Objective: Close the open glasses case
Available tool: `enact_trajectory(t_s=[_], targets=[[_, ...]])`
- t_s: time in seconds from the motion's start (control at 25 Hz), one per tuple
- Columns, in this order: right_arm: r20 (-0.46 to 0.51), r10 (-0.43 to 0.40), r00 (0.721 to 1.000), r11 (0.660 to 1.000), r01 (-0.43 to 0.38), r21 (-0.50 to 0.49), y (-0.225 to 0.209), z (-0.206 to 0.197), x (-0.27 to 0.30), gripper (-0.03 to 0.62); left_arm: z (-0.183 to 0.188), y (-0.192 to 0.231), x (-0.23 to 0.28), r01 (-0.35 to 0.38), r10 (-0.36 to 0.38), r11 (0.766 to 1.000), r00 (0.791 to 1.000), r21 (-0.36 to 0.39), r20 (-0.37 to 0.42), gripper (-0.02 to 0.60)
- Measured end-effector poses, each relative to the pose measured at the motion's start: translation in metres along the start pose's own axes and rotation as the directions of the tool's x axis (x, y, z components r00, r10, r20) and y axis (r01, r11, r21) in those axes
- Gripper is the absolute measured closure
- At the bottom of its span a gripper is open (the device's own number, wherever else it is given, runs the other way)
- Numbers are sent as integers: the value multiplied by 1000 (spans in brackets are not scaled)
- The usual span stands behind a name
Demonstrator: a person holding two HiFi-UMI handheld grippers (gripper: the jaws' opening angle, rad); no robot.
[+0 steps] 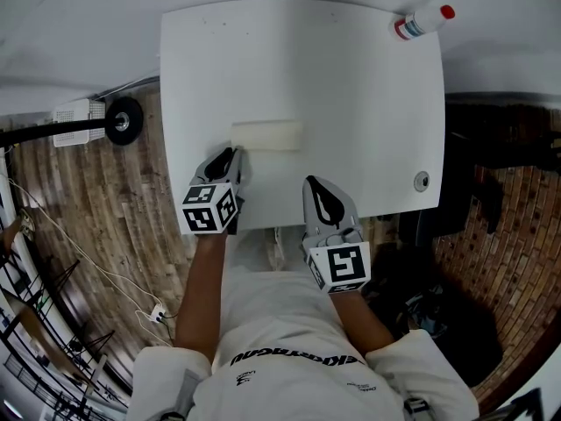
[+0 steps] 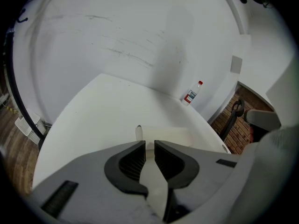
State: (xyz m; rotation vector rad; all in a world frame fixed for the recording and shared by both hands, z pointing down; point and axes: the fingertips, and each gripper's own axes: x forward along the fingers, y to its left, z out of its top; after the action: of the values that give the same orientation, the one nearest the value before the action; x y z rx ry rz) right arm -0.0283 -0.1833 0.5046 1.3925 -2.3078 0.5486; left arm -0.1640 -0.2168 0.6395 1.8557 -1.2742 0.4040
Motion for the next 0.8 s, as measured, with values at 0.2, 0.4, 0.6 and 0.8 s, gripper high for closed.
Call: enact_trajectory(t_s=[0.2,0.4,0.6,0.8], targets=[[25,5,1000,1000,-5,-6,1,9,-9,592,7,-10,-13,-4,4,1000,1000,14,23,531],[58,12,998,1000,-12,2,0,24,-26,592,22,-27,-35,-18,15,999,998,36,62,568],[112,24,993,1000,-23,-2,1,49,-47,592,42,-57,-64,-11,1,995,994,96,107,583],[169,54,984,999,-51,-18,5,78,-68,592,68,-96,-100,-15,-13,989,981,145,195,583]])
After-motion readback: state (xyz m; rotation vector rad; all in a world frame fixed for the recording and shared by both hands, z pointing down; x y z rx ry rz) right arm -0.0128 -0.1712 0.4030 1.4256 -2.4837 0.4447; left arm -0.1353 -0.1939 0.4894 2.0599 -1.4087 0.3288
